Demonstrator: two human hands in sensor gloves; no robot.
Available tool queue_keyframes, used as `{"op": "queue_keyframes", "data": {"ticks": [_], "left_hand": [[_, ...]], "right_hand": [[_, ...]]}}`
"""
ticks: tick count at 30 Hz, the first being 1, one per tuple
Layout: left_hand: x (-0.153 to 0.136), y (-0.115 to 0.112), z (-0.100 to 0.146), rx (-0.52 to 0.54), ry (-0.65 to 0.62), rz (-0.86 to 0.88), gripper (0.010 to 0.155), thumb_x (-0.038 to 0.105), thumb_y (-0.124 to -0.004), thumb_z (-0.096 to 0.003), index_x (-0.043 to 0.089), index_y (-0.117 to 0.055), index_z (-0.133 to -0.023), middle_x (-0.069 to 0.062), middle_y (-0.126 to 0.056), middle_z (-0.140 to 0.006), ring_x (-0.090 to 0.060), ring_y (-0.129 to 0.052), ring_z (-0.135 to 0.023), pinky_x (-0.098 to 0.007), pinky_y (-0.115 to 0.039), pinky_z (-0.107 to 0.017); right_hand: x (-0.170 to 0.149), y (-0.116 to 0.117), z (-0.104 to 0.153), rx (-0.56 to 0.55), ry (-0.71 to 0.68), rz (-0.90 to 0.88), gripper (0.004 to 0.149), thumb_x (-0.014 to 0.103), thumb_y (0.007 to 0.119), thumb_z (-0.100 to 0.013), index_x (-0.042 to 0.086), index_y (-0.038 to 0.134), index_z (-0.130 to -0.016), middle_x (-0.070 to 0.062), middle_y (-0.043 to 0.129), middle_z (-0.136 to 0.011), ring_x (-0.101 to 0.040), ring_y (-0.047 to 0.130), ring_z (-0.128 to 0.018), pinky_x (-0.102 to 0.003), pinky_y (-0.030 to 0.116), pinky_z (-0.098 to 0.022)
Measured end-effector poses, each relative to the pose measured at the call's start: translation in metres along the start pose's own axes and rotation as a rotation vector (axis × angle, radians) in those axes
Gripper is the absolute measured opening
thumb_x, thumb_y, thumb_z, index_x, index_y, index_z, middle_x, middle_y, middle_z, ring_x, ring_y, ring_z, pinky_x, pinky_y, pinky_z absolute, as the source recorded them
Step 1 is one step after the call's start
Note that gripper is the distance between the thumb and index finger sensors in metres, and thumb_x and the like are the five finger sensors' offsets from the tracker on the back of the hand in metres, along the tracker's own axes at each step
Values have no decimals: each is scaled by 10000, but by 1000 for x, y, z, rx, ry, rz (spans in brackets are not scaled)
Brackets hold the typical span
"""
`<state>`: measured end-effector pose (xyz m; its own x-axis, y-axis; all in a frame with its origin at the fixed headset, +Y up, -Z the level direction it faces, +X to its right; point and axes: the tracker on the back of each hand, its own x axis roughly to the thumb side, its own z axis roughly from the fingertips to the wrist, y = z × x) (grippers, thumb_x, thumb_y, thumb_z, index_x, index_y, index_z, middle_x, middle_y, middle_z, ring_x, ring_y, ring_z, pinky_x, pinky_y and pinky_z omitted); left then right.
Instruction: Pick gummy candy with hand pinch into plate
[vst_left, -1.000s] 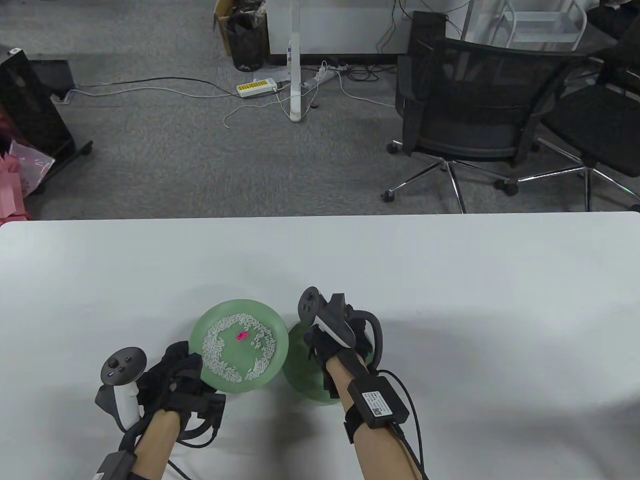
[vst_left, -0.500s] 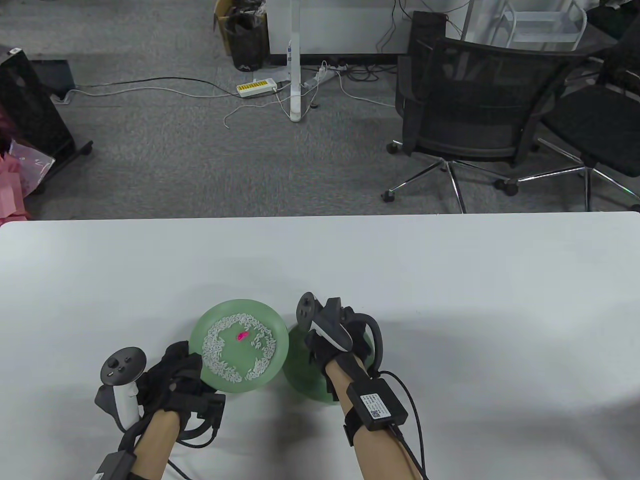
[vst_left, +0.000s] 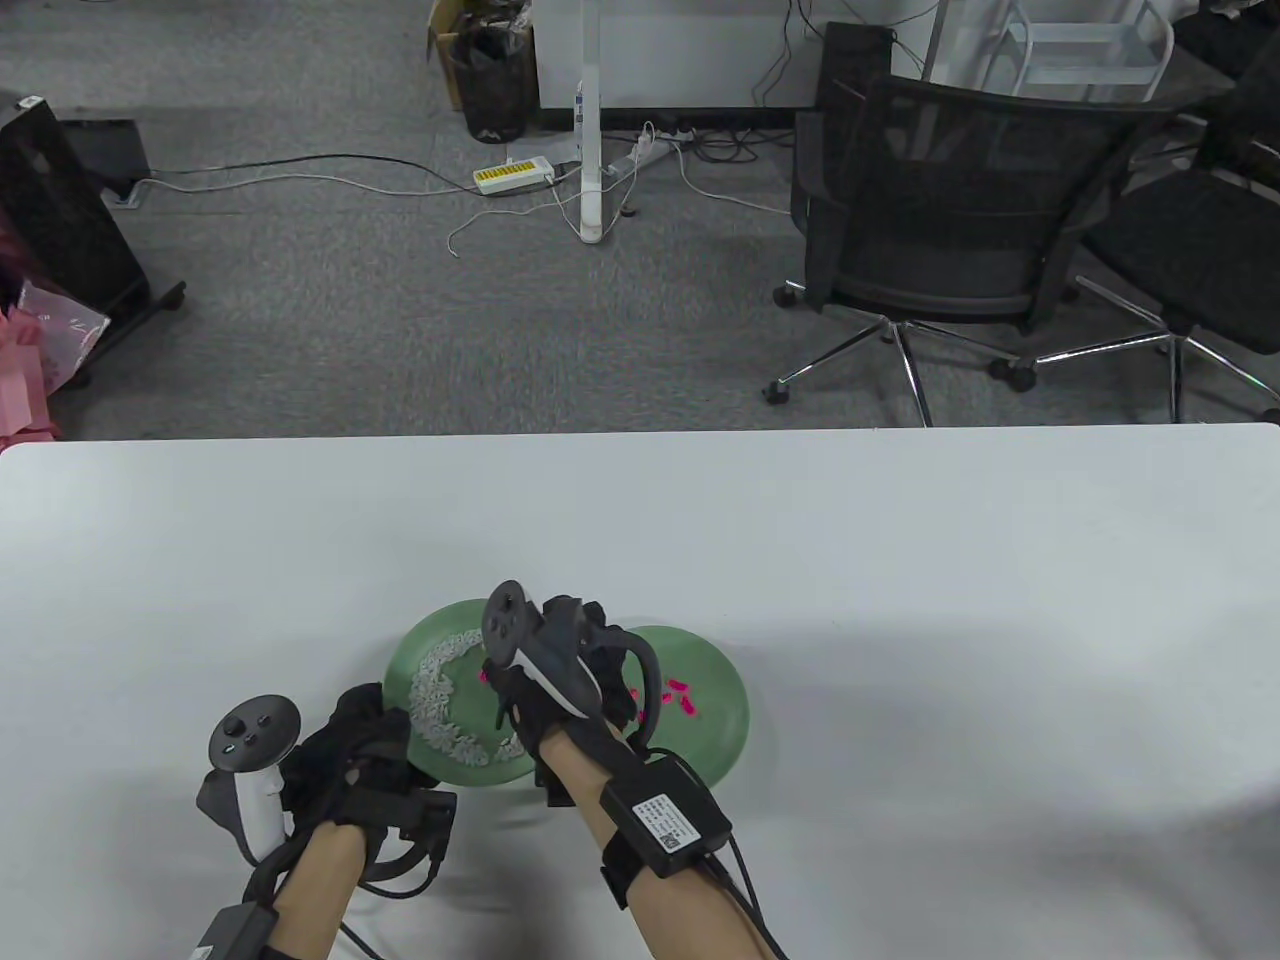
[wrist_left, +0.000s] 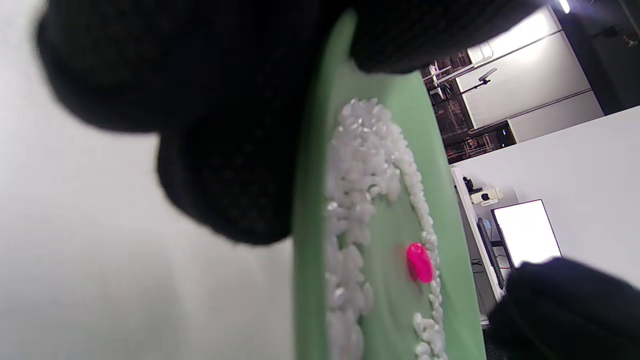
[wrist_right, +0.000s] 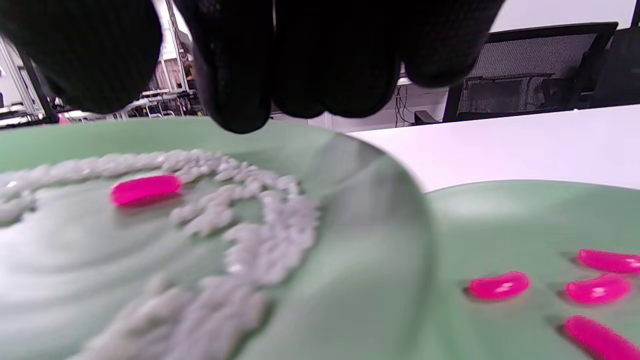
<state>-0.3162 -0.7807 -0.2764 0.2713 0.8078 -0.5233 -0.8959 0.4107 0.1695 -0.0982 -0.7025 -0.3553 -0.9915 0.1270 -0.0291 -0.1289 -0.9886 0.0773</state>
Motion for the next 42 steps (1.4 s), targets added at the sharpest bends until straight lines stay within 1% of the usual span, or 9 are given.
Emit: {"op": "queue_keyframes", "data": {"ticks": [2,4,12,18,23,27,31,36,42], "left_hand": [[0,0,1,-1,-1,2,556,324,-789,-422,195,-738,-960,-51,-986,-758,-278,-1143,-242,-300,-973,-148],[0,1,1,0,-2,5,554,325,-788,-423,198,-739,-960,-31,-985,-762,-280,-1142,-244,-300,-973,-149],[3,1,2,-3,-17,3,551,323,-791,-421,200,-743,-956,-38,-984,-758,-290,-1138,-239,-304,-971,-146],[6,0,5,-6,-25,-2,554,321,-791,-418,195,-742,-955,-45,-983,-756,-294,-1135,-233,-302,-972,-141],[7,0,6,-10,-25,-5,554,318,-794,-417,190,-745,-954,-53,-980,-757,-299,-1133,-227,-304,-970,-138],[5,0,4,-10,-23,-1,553,319,-793,-417,192,-745,-953,-53,-979,-759,-299,-1131,-228,-303,-970,-137],[5,0,4,-17,-22,4,554,320,-793,-416,191,-746,-953,-51,-980,-756,-297,-1132,-226,-301,-970,-136],[4,0,2,-17,-24,6,555,319,-794,-415,189,-747,-953,-55,-980,-753,-296,-1131,-223,-300,-970,-134],[2,1,1,-19,-21,2,556,319,-795,-414,185,-751,-951,-59,-982,-751,-296,-1129,-218,-299,-968,-131]], "right_hand": [[11,4,-1,14,14,57,531,543,851,-327,275,906,-782,28,828,-902,-271,825,-793,-518,681,-652],[17,8,-4,22,15,81,526,541,849,-330,277,907,-781,27,829,-902,-270,826,-791,-516,682,-651],[30,17,-9,21,19,145,487,512,866,-334,269,920,-752,32,846,-878,-267,837,-777,-515,687,-647],[30,22,-12,33,17,147,485,508,877,-328,269,920,-747,35,849,-873,-265,838,-775,-515,687,-647],[31,25,-14,51,21,151,522,522,878,-320,264,912,-773,33,839,-893,-271,832,-787,-516,686,-648],[30,27,-16,59,7,126,500,496,883,-326,255,916,-763,31,842,-884,-270,833,-784,-519,684,-649],[27,26,-17,76,11,111,506,500,886,-324,248,909,-763,30,837,-887,-275,825,-790,-525,677,-654],[27,24,-15,71,6,104,512,485,895,-323,239,916,-771,21,836,-894,-281,825,-792,-528,676,-655],[24,28,-19,117,-1,72,524,500,898,-313,235,903,-765,22,826,-893,-284,813,-798,-534,666,-661]]}}
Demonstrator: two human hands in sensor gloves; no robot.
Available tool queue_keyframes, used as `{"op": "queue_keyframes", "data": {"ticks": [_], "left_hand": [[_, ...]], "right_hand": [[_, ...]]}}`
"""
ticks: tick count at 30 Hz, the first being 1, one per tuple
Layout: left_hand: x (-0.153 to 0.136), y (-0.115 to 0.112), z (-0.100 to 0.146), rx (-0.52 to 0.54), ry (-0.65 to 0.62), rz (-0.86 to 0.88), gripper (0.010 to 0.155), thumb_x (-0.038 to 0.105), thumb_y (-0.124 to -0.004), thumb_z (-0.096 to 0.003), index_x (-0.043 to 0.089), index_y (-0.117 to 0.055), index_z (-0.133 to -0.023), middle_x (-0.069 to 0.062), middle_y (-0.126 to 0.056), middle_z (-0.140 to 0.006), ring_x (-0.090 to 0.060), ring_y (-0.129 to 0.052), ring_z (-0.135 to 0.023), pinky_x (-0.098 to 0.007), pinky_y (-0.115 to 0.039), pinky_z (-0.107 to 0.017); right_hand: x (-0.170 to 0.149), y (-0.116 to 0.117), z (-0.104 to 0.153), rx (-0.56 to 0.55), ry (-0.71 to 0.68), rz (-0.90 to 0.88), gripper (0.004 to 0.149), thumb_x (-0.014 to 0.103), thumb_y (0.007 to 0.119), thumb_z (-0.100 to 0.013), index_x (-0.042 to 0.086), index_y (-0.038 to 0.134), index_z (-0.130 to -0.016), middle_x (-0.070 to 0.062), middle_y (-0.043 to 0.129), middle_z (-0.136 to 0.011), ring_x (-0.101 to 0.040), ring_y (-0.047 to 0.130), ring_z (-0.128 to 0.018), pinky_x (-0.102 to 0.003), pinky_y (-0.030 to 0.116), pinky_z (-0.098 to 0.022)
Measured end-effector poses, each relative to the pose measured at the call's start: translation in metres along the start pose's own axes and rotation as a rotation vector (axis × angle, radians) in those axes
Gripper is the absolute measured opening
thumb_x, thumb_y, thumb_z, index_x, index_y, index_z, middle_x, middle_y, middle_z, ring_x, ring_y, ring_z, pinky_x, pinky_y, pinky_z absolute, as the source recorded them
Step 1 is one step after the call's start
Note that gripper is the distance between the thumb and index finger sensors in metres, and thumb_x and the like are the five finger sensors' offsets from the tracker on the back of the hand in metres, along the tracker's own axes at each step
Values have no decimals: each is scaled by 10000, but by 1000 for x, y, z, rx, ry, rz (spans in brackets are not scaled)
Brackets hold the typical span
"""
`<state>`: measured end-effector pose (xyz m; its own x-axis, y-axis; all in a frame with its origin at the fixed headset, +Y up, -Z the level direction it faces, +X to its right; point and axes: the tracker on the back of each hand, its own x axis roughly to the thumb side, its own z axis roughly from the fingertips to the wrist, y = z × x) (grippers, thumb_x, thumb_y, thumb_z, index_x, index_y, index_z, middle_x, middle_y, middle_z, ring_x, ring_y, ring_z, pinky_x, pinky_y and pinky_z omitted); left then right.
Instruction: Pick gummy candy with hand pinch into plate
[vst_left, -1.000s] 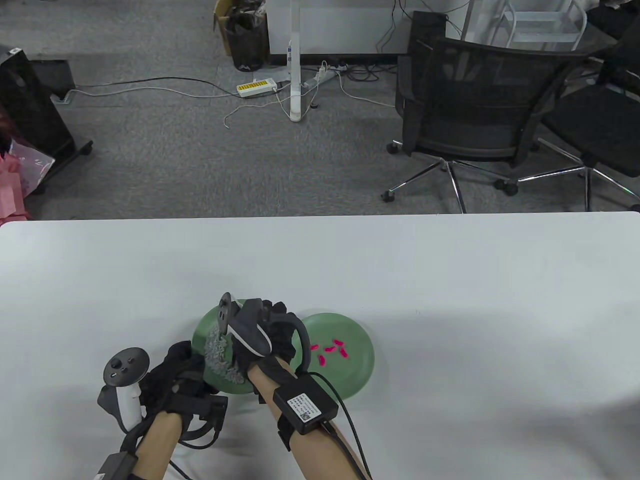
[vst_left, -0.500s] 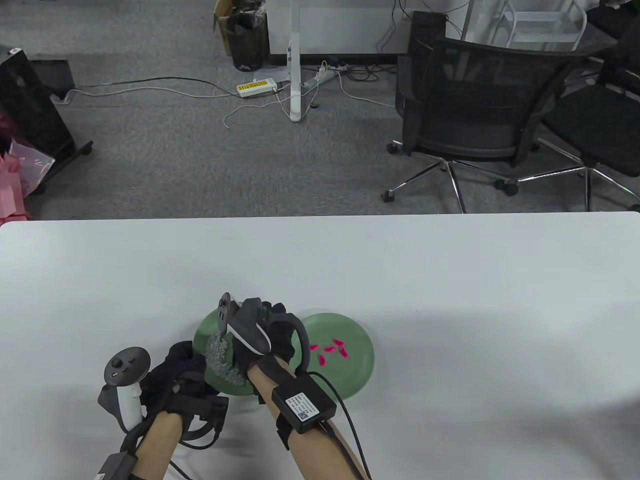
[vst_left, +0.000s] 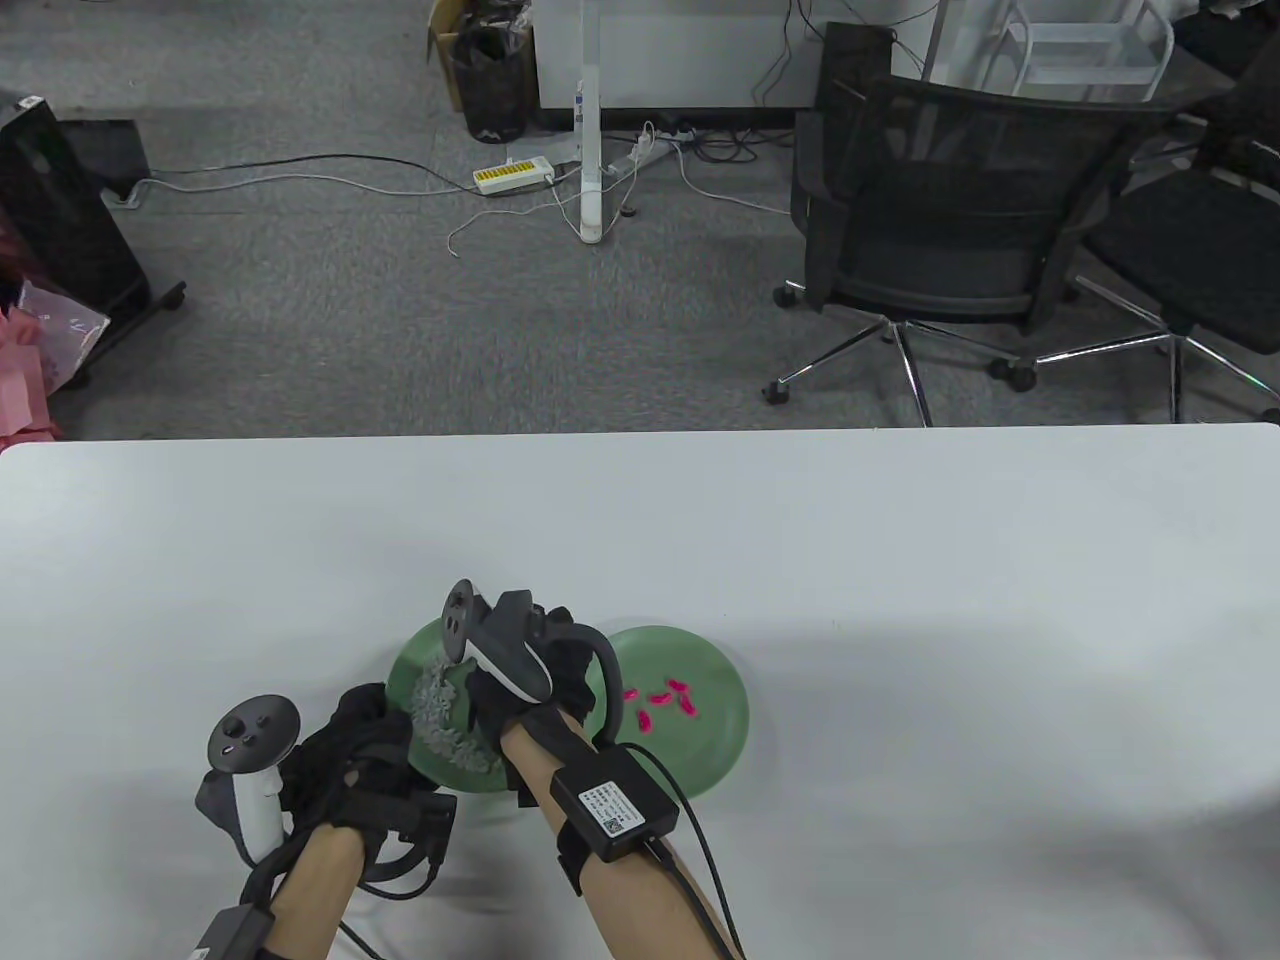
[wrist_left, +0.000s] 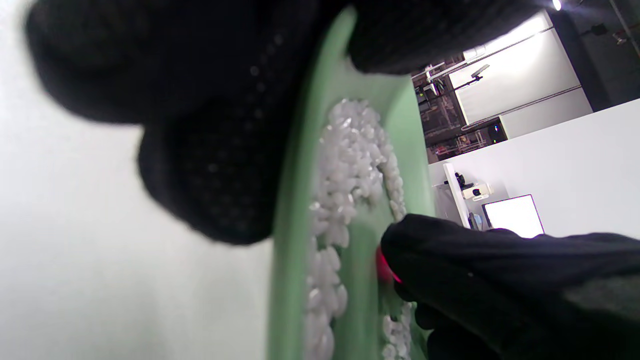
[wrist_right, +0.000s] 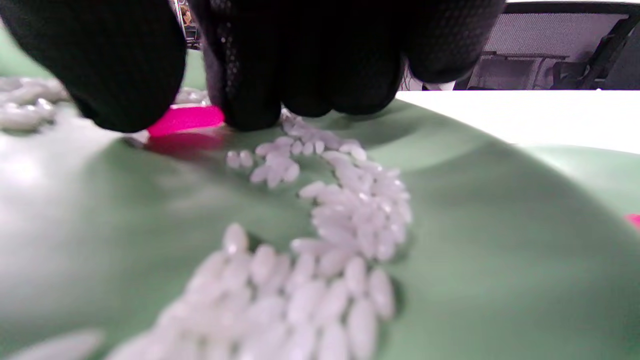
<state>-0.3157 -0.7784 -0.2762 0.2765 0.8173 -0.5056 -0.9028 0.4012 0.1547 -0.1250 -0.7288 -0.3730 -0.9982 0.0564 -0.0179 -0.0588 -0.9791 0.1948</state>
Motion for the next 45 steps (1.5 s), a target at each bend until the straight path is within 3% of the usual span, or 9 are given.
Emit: {"op": "queue_keyframes", "data": {"ticks": [20,24,29,37,42,45], "left_hand": [[-6,0,-7,0,31,11,553,328,-794,-417,199,-754,-953,-33,-994,-748,-280,-1137,-225,-297,-969,-136],[-9,3,-9,5,41,21,553,327,-795,-417,200,-754,-954,-34,-994,-749,-282,-1137,-228,-299,-968,-138],[-13,4,-12,11,48,21,554,325,-795,-419,199,-751,-957,-37,-991,-755,-286,-1136,-234,-303,-967,-143],[-16,6,-16,9,57,31,558,318,-795,-422,194,-747,-963,-44,-988,-763,-295,-1136,-242,-311,-966,-151],[-16,5,-16,8,63,28,558,317,-794,-423,193,-745,-966,-44,-987,-766,-297,-1135,-248,-313,-965,-155],[-15,4,-16,7,66,28,558,318,-793,-423,194,-747,-965,-45,-988,-765,-297,-1136,-248,-313,-966,-155]], "right_hand": [[-19,-12,7,-59,-36,-98,440,485,890,-311,253,923,-683,37,861,-840,-272,847,-760,-530,689,-642],[-44,-24,7,-115,-6,-119,436,483,886,-313,251,926,-680,37,865,-834,-270,853,-751,-526,697,-634],[-100,-33,3,-164,64,-191,432,482,882,-311,250,931,-671,34,873,-824,-271,860,-741,-524,704,-627],[-186,-16,-6,-102,205,-197,425,463,890,-311,238,948,-667,26,886,-815,-279,869,-732,-528,709,-620],[-199,-4,-7,-47,190,-153,416,453,899,-311,241,961,-663,33,897,-810,-275,876,-731,-527,712,-621],[-197,-5,-6,-80,190,-103,403,443,903,-311,248,975,-657,43,904,-807,-268,878,-731,-522,712,-624]]}}
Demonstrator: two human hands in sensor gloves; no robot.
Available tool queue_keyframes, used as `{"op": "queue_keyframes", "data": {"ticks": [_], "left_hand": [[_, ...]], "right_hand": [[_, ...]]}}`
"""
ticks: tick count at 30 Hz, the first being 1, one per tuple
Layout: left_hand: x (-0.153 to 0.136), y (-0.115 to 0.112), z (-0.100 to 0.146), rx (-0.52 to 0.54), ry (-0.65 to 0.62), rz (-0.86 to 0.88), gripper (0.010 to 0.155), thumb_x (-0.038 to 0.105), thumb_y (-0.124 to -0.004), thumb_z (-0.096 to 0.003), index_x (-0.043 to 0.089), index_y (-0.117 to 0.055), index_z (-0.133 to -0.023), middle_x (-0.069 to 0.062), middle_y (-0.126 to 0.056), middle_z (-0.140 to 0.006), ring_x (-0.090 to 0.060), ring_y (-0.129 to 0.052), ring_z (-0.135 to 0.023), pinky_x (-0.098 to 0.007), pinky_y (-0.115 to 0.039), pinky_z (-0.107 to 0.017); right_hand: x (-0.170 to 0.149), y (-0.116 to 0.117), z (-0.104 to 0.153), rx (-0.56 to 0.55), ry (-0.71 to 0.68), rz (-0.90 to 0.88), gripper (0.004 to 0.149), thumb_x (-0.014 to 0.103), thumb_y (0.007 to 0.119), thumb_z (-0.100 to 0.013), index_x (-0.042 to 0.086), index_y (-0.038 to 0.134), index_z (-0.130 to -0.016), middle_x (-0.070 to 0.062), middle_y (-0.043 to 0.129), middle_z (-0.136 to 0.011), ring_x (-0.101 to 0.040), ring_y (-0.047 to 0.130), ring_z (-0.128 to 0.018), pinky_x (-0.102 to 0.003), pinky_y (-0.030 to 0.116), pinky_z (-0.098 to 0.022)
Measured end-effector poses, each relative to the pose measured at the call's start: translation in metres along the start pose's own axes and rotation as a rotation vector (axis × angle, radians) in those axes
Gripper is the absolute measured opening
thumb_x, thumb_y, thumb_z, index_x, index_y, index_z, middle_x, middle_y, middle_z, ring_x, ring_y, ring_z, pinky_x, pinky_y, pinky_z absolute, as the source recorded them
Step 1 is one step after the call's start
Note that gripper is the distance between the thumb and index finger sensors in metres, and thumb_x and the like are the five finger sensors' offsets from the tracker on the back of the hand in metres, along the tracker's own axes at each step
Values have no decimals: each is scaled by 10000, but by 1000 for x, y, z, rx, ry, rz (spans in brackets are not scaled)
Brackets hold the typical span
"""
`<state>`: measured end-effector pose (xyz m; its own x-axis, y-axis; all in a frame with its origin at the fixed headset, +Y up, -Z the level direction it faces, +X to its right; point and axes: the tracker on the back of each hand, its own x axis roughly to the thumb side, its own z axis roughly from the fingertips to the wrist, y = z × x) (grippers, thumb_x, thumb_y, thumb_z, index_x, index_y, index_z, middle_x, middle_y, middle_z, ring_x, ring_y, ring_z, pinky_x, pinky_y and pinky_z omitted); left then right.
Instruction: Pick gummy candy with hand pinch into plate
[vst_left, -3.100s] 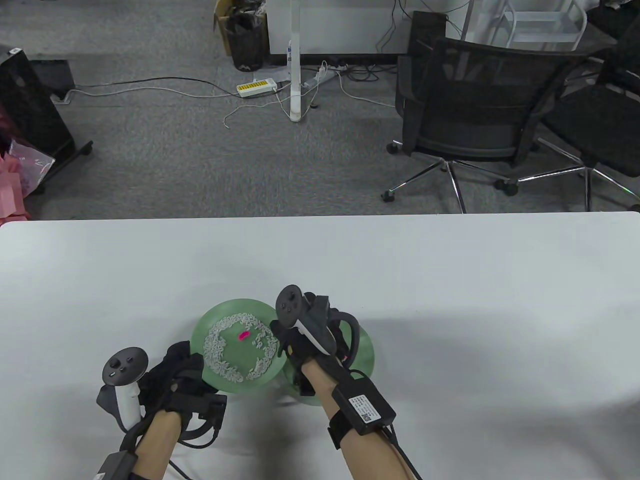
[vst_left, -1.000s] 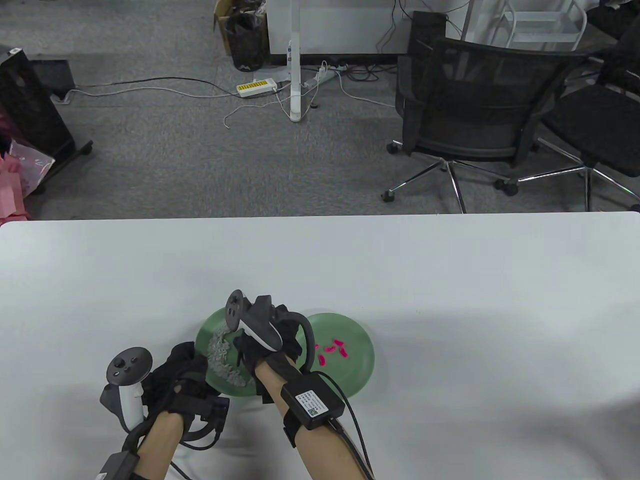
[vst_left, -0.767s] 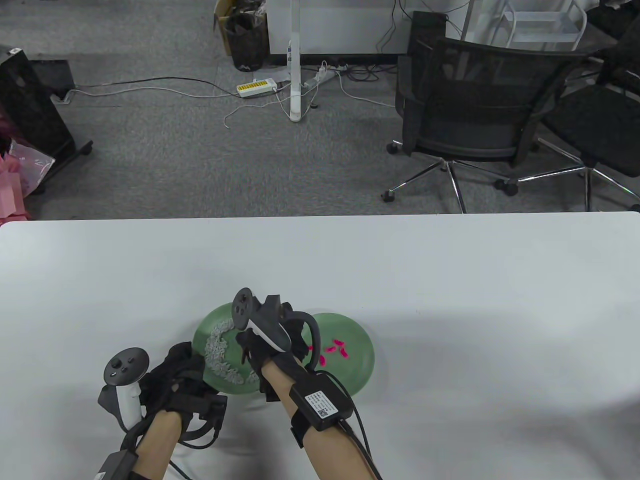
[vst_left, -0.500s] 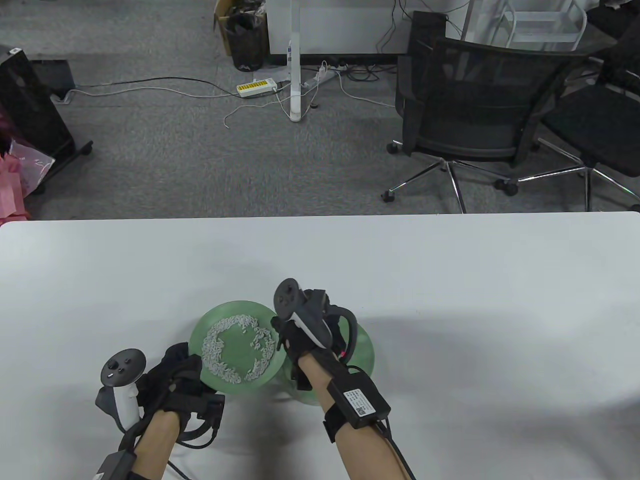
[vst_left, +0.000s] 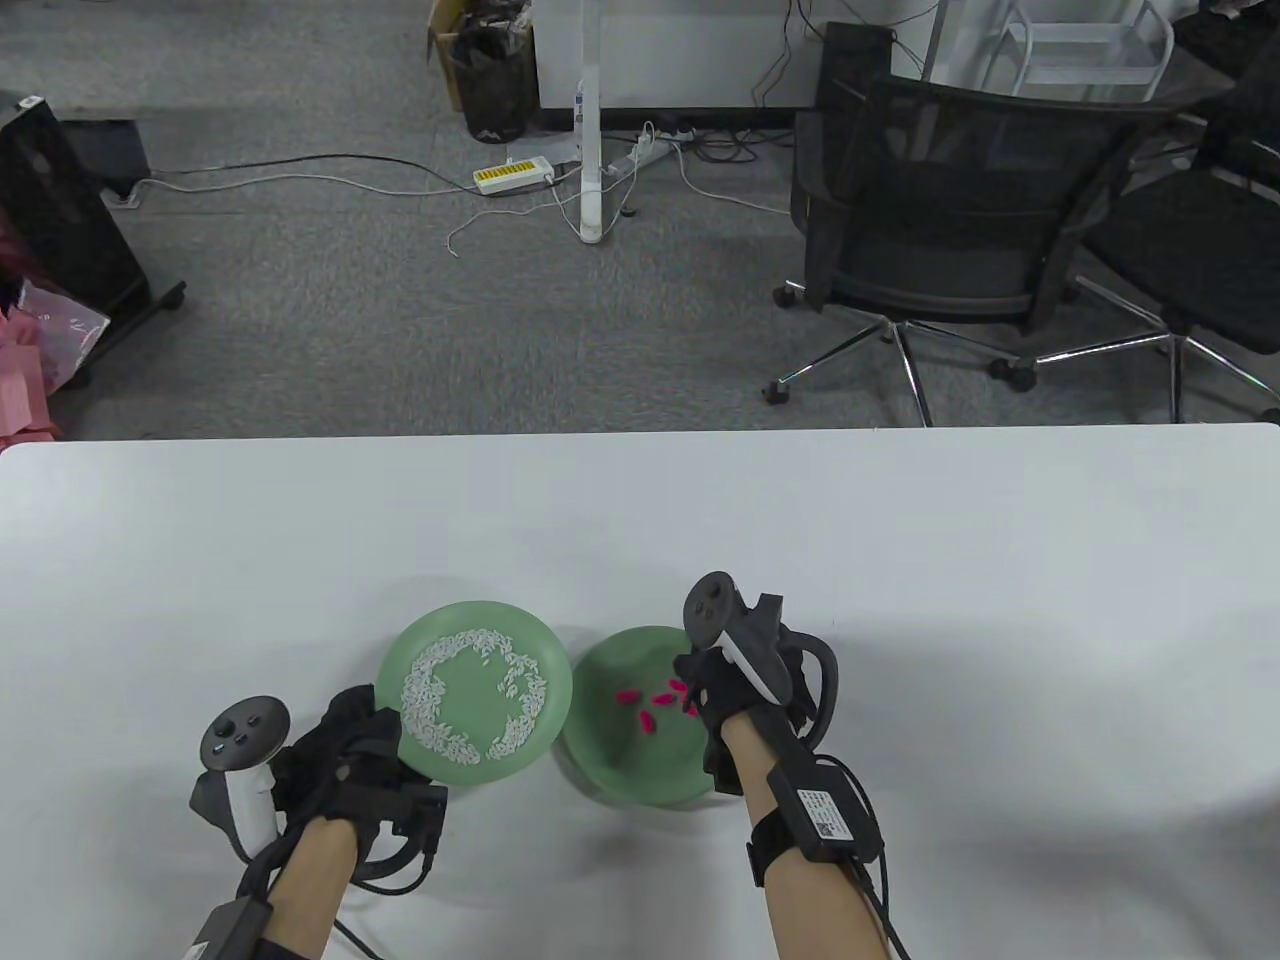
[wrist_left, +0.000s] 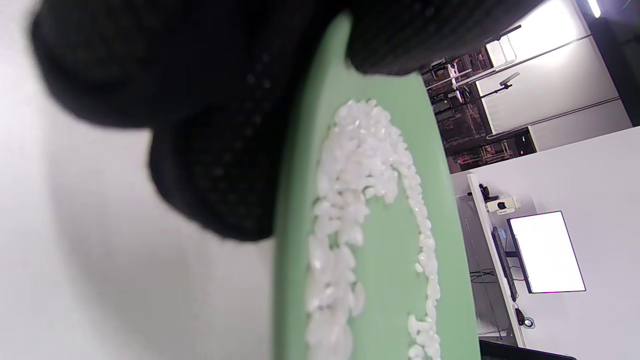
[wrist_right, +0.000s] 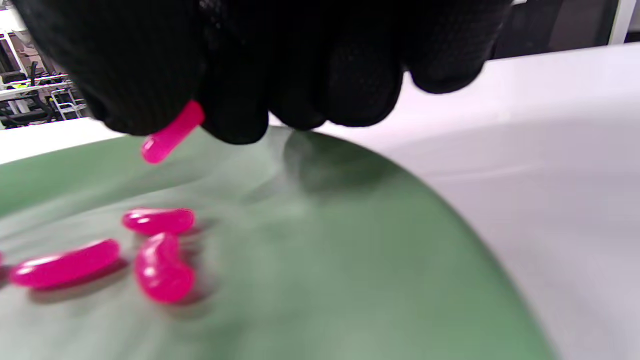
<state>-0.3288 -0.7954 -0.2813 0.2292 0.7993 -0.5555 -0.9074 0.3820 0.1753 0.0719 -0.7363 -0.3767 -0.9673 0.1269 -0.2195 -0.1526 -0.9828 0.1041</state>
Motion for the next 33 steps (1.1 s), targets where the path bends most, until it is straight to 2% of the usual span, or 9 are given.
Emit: {"op": "queue_keyframes", "data": {"ticks": [6,12,22,33], "left_hand": [[1,0,1,-2,3,-3,559,314,-792,-424,192,-745,-967,-49,-986,-768,-299,-1136,-252,-316,-966,-158],[2,0,4,-5,11,-6,562,299,-784,-430,181,-733,-977,-65,-978,-778,-306,-1136,-269,-321,-968,-169],[-8,2,-8,8,65,-28,572,273,-765,-444,167,-710,-1003,-111,-957,-805,-322,-1133,-332,-337,-971,-216],[-11,3,-10,38,81,-57,579,284,-777,-442,161,-720,-1005,-119,-969,-791,-303,-1138,-332,-325,-977,-212]], "right_hand": [[3,5,-1,-6,0,73,411,448,896,-320,256,982,-673,49,901,-815,-255,878,-733,-510,716,-624],[-4,2,0,-47,1,33,480,500,853,-321,265,950,-728,39,873,-856,-258,868,-750,-509,714,-626],[-16,-19,6,-199,-16,-77,680,563,784,-325,313,737,-955,22,724,-1060,-282,768,-944,-550,646,-714],[-20,-44,17,-312,-88,-66,737,586,763,-324,337,645,-1007,19,603,-1139,-295,664,-1040,-569,576,-759]]}}
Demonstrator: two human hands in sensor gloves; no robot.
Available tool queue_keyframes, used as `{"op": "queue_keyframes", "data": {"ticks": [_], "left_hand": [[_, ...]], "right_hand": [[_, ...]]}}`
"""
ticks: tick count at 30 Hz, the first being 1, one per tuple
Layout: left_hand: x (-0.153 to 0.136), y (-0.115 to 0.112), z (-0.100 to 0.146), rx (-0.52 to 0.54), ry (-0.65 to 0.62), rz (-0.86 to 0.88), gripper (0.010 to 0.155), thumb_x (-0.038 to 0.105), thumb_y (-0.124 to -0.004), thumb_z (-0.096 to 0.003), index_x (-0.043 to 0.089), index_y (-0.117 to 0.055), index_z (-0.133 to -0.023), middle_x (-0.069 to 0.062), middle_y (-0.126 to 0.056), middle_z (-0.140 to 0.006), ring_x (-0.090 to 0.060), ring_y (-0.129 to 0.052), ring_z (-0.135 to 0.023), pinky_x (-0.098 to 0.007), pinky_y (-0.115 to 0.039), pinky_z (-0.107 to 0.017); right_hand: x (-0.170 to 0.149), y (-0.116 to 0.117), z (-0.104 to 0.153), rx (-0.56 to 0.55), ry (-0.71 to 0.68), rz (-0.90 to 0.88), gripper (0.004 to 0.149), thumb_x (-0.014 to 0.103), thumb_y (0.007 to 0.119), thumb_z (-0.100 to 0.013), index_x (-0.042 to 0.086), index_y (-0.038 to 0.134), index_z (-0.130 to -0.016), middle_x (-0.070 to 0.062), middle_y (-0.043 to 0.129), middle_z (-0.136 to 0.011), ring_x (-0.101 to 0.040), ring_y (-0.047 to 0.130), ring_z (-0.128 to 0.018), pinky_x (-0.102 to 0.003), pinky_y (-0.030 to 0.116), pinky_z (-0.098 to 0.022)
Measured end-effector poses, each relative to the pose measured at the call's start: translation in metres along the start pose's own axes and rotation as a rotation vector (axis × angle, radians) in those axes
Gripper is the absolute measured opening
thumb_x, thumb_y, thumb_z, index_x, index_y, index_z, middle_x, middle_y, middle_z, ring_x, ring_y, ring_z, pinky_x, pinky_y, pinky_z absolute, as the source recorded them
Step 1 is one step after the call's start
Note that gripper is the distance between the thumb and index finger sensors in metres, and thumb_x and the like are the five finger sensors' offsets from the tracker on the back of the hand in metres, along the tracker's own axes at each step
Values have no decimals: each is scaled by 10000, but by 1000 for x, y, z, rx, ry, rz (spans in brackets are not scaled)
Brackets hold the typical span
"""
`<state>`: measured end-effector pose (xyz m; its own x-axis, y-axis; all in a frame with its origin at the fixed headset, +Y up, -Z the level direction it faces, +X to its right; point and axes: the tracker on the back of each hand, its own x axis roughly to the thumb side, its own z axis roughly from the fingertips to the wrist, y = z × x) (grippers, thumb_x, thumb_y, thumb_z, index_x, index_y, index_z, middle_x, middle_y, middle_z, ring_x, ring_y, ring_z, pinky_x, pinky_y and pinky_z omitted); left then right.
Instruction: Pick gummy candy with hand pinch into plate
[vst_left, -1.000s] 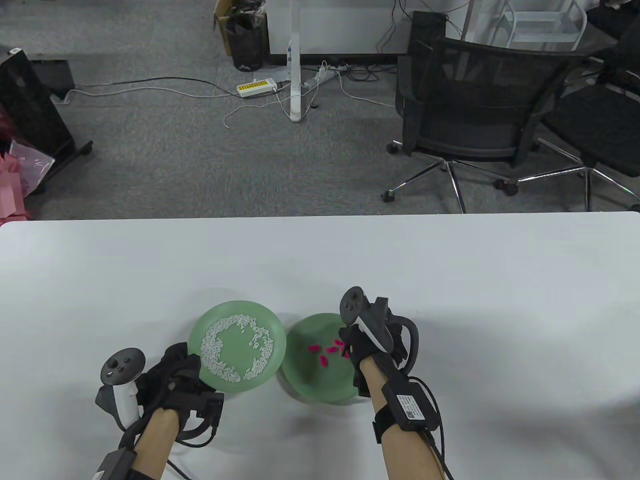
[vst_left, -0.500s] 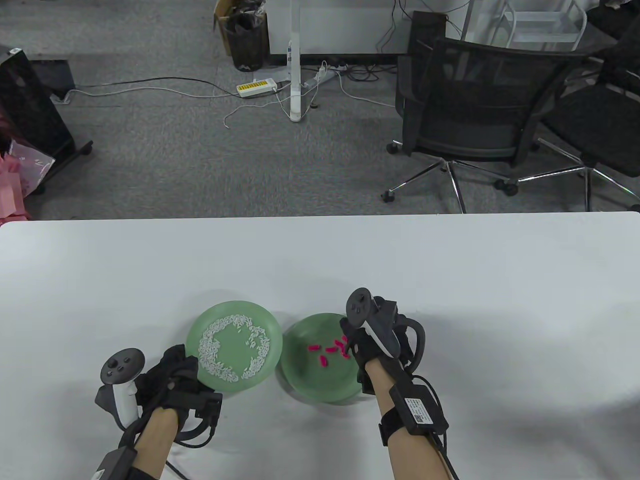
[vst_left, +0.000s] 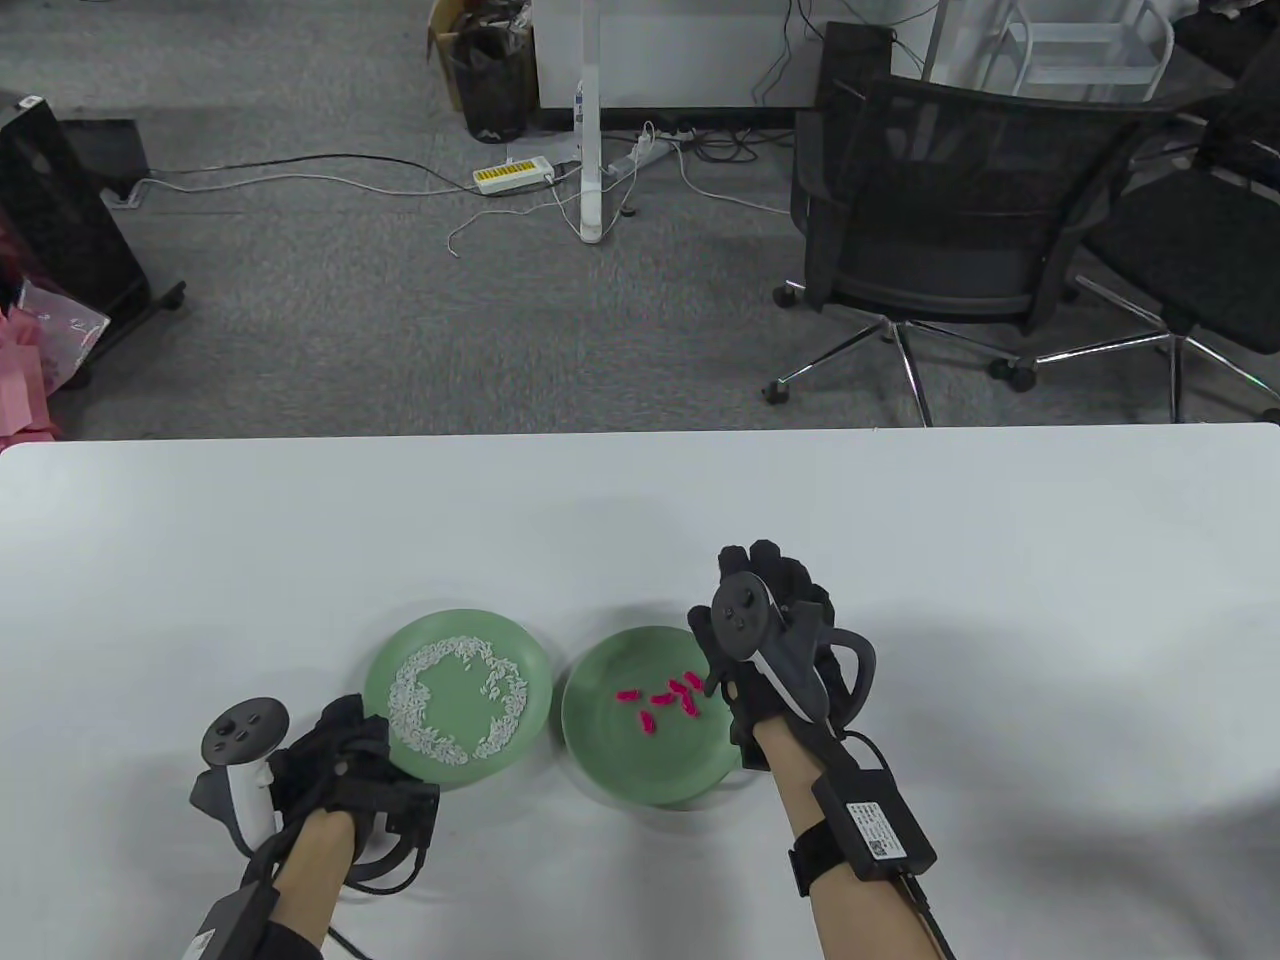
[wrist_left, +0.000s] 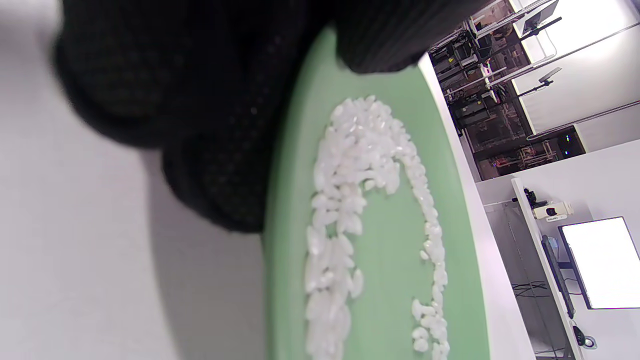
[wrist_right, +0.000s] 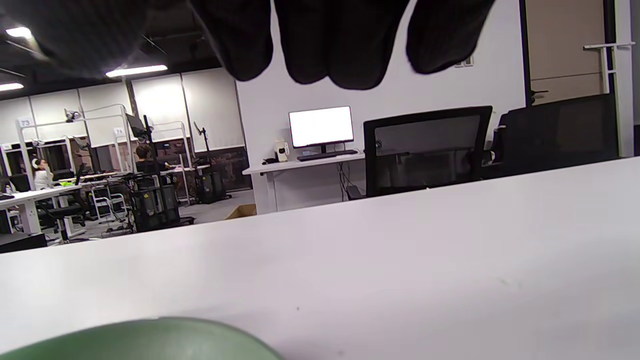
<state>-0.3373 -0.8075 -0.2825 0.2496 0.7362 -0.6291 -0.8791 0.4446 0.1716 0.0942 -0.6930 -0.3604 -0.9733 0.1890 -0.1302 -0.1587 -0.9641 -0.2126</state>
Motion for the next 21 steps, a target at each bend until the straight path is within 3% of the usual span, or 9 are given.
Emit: {"op": "queue_keyframes", "data": {"ticks": [5,11,16,18,21], "left_hand": [[6,0,8,110,-12,-85,615,370,-816,-427,125,-752,-988,-127,-996,-745,-275,-1158,-302,-318,-989,-179],[34,-2,28,231,-122,-509,710,547,-749,-427,145,-731,-1012,-136,-960,-793,-277,-1150,-342,-313,-982,-206],[58,-10,53,355,-238,-756,714,586,-727,-425,184,-740,-1015,-131,-926,-848,-315,-1121,-418,-340,-958,-269],[70,-14,67,409,-324,-817,710,590,-720,-429,206,-728,-1026,-121,-887,-904,-359,-1084,-538,-381,-934,-353],[86,-23,91,440,-478,-854,715,580,-713,-436,236,-671,-1061,-103,-745,-1045,-449,-872,-870,-526,-797,-591]], "right_hand": [[-4,-3,4,-9,-26,7,745,592,756,-326,343,624,-1016,19,582,-1149,-303,637,-1057,-570,561,-766],[-6,0,14,-14,-70,58,759,603,738,-330,348,591,-1029,13,545,-1163,-313,598,-1075,-568,539,-771],[-12,0,21,-16,-81,81,768,610,728,-331,352,568,-1036,14,522,-1171,-320,568,-1087,-566,521,-775],[-15,0,24,-15,-84,77,771,611,725,-331,353,560,-1038,14,511,-1173,-323,559,-1090,-565,512,-777],[-21,-1,31,-29,-92,71,777,614,721,-331,352,548,-1042,11,499,-1177,-326,546,-1094,-566,502,-779]]}}
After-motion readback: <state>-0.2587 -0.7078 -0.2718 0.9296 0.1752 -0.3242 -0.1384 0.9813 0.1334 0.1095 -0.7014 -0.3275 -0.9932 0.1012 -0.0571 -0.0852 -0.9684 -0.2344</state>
